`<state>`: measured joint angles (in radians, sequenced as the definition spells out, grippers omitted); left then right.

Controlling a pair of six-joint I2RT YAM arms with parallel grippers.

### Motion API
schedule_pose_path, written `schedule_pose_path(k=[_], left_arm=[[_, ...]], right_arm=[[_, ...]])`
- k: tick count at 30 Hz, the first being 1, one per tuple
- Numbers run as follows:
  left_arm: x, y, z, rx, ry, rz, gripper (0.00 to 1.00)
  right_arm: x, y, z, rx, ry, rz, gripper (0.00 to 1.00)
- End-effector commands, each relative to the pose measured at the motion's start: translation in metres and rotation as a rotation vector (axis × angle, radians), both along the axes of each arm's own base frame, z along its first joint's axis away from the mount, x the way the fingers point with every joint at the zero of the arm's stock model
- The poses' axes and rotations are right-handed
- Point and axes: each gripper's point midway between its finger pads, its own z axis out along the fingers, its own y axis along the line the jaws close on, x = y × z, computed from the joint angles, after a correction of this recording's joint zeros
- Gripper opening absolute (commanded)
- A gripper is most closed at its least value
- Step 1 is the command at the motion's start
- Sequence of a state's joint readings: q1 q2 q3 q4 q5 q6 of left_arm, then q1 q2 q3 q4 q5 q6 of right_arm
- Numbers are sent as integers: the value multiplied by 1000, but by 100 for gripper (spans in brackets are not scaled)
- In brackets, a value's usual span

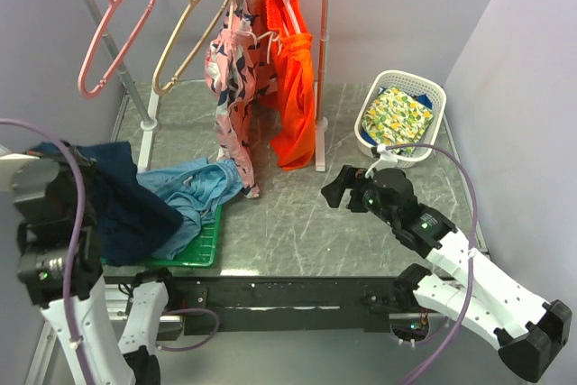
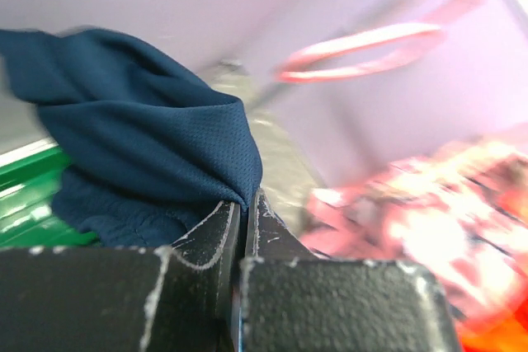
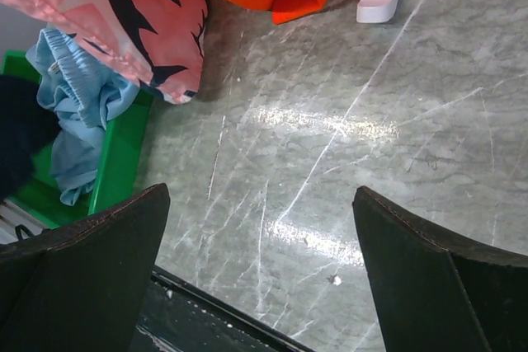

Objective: Place the shorts on the hanger

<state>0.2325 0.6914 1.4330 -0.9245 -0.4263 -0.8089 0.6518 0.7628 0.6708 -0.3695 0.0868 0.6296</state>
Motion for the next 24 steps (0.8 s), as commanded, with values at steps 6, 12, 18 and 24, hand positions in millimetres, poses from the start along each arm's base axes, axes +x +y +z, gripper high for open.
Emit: schedule_pose_path(k=[6, 12, 18, 24], left_arm=[[5, -127, 147, 242, -369, -739, 1], [-5, -202, 157, 156, -472, -1242, 1], [-11, -242, 157, 39, -495, -1496, 1], [6, -296, 138, -55, -411, -1656, 1]], right_arm=[[10, 5, 42, 35, -88, 12, 100], [12, -2, 64, 33, -126, -20, 100], [15, -11, 78, 31, -159, -64, 100], [17, -13, 89, 64, -162, -99, 100]])
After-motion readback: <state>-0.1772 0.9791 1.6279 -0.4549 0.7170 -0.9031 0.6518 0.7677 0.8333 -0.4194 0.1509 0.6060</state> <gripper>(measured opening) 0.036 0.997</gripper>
